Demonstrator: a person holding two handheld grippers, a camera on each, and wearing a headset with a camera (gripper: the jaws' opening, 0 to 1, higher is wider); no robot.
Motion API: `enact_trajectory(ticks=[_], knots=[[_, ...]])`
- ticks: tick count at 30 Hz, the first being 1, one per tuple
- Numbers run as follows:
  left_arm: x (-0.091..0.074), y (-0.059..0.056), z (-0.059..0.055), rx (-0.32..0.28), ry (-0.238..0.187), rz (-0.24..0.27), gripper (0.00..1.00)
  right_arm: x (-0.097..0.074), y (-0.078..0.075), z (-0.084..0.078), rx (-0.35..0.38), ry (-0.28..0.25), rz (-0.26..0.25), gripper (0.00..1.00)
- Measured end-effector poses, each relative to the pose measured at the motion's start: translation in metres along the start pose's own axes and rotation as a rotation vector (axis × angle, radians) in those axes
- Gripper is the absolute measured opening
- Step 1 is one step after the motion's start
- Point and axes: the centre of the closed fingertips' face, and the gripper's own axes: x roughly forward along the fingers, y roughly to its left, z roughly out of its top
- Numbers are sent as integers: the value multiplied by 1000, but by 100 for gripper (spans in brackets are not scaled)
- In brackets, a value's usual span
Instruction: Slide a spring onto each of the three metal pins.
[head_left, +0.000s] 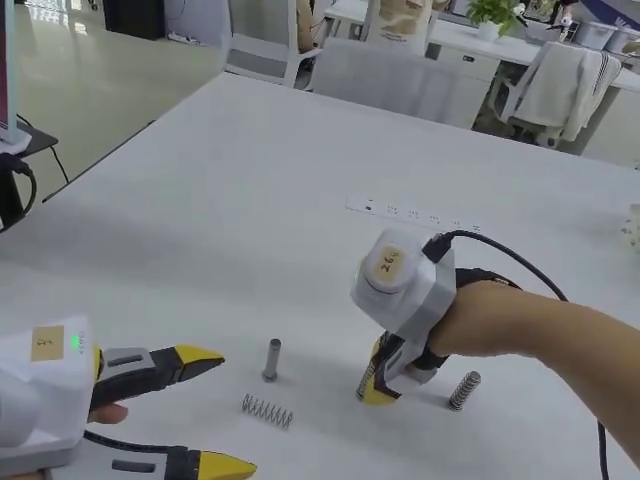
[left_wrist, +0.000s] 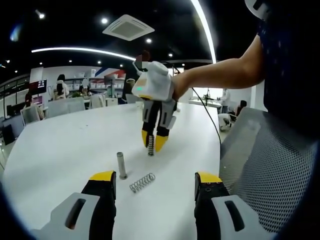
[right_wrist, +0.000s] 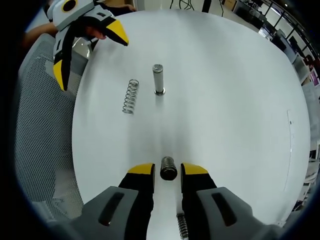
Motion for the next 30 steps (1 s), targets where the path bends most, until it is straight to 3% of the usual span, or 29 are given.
enact_trajectory(ticks=[16,30], knots=[[1,-1,1,6,-3,-1,59,-14,5,25,-50,-47,-24,22],[-4,1,-2,6,-2,7,59,-20,20,50,-79,-90,-20,22]])
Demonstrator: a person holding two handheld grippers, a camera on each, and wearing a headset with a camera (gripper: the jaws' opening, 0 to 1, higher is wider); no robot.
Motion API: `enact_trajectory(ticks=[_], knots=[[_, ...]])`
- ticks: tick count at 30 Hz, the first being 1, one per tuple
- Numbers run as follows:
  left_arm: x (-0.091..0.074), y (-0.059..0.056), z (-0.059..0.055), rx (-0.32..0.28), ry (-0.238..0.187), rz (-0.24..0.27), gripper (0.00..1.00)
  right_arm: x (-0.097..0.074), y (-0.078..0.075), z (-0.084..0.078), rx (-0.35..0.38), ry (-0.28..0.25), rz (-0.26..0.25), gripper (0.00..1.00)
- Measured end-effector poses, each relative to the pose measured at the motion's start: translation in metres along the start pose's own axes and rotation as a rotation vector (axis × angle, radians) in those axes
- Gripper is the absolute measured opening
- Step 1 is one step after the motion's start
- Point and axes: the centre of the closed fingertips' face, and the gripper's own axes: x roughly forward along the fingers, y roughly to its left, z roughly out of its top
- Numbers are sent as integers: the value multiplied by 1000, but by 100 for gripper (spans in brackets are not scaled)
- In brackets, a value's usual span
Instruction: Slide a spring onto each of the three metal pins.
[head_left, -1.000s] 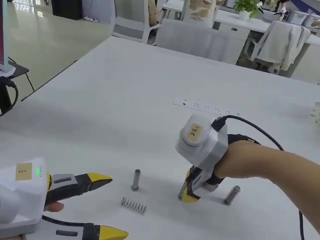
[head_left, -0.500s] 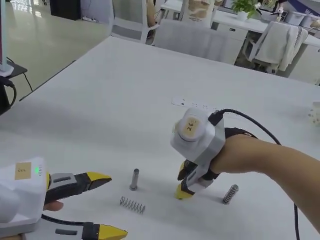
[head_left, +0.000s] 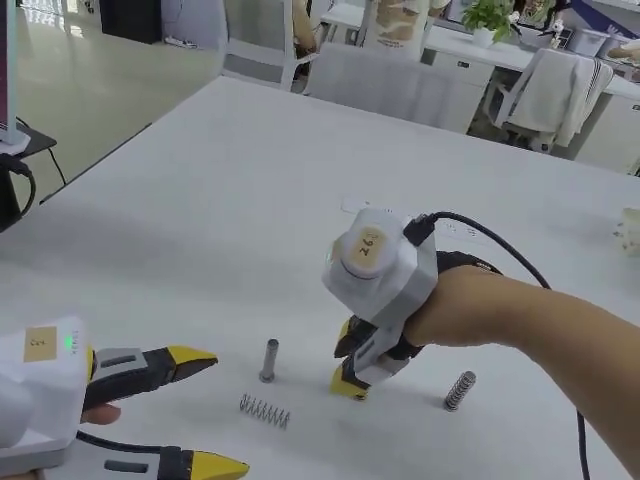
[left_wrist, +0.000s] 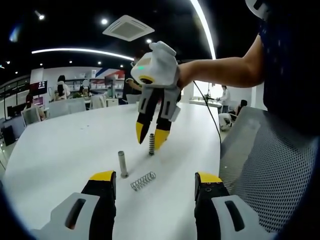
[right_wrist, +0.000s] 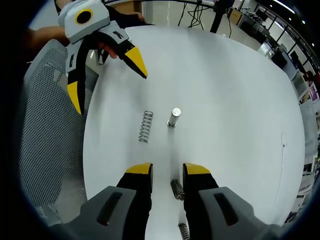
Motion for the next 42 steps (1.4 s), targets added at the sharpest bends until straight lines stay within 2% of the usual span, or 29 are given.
enact_trajectory(ticks=[17,30,42], knots=[[-3,-2,-2,9,6,-2,59,16,27,22,-22,-23,40,21],[-4,-5,-4,6,17,-7,58,36,38,23,19,-25,64,16],[-5,-3,-5,3,17,-2,58,49,38,22,67,-19,57,16]])
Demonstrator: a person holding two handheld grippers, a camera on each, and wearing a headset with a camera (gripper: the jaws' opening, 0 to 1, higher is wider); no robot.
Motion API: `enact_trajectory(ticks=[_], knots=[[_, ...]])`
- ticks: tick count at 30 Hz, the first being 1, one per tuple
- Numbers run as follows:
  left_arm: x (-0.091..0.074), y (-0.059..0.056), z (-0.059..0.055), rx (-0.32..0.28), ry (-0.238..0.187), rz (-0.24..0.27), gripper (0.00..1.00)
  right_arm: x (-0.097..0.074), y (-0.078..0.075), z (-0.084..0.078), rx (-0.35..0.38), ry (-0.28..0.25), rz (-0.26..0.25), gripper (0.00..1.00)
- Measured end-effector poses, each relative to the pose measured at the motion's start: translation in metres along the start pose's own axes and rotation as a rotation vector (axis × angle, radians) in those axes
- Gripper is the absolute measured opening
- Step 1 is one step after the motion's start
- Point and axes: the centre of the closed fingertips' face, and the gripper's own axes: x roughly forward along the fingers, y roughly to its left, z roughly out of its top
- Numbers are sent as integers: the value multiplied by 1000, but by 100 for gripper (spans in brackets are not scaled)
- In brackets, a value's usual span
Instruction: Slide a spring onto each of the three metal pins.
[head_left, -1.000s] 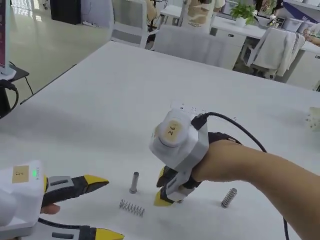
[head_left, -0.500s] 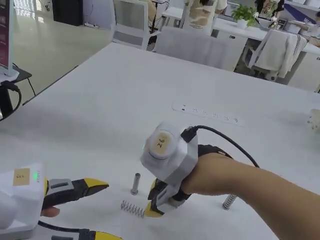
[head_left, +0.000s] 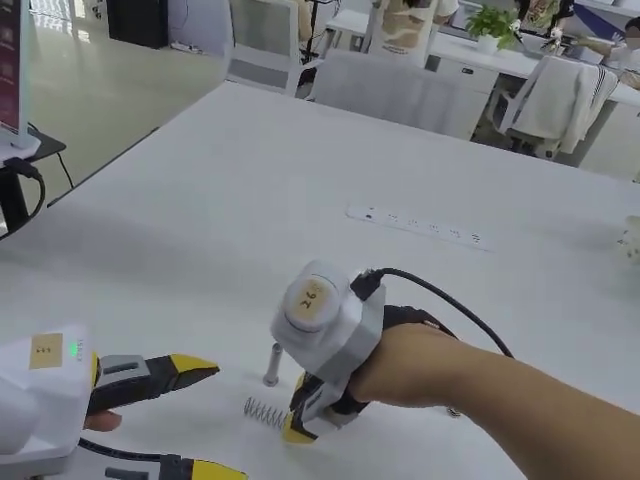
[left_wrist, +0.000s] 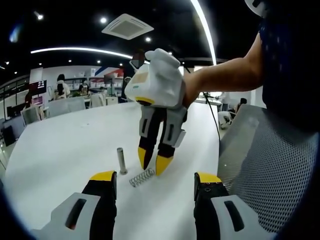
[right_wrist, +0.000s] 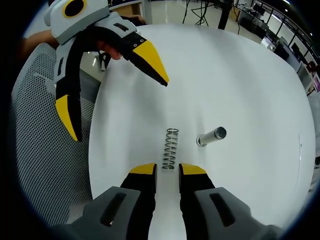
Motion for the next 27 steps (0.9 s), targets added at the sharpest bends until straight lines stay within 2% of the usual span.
enact_trajectory(ticks=[7,14,27], knots=[[-1,1,-2,-4,1,3,58,4,-1,-1,5,12,-6,14],[-1,1,-2,-5,1,5,57,5,-6,-2,-18,26,-35,8],[-1,2,-4,-5,8,7,57,0,-1,-2,-34,29,-32,8]])
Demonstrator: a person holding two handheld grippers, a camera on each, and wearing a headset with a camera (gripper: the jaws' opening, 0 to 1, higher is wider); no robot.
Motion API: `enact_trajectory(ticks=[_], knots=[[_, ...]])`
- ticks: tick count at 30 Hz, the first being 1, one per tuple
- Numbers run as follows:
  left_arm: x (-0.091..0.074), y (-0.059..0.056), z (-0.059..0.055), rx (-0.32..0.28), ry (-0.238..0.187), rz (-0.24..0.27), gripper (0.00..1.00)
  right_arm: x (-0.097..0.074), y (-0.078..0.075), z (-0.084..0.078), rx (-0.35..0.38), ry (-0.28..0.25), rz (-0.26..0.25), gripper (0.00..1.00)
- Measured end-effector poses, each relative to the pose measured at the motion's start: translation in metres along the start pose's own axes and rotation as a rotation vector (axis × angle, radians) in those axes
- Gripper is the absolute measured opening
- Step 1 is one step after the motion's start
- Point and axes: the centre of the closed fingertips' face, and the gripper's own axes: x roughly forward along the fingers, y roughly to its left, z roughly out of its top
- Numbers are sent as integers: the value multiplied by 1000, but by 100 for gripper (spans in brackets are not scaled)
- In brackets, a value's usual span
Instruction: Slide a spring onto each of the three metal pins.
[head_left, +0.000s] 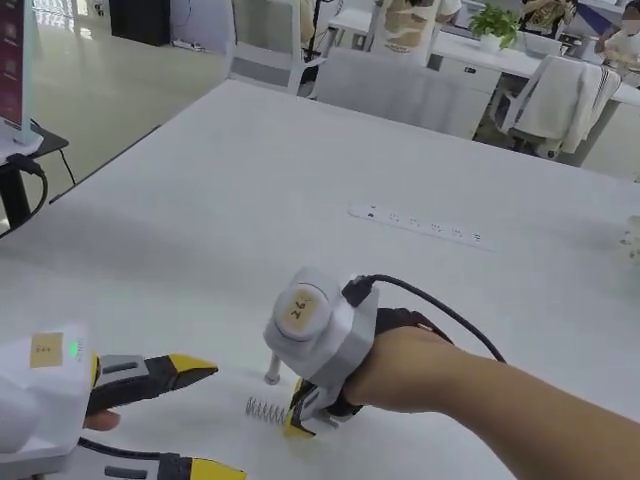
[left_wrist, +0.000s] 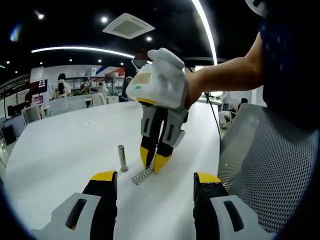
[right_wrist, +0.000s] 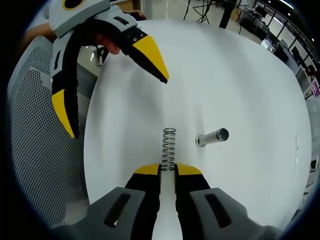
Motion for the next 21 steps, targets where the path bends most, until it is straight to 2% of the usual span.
enact_trajectory(ticks=[8,13,21], knots=[[2,-2,-1,0,6,-9,55,-14,10,1,-24,-8,19,8],[5,-4,2,7,7,-18,55,-29,16,5,-35,-33,35,8],[9,-7,6,23,7,-35,51,-48,24,7,-82,-36,54,8]])
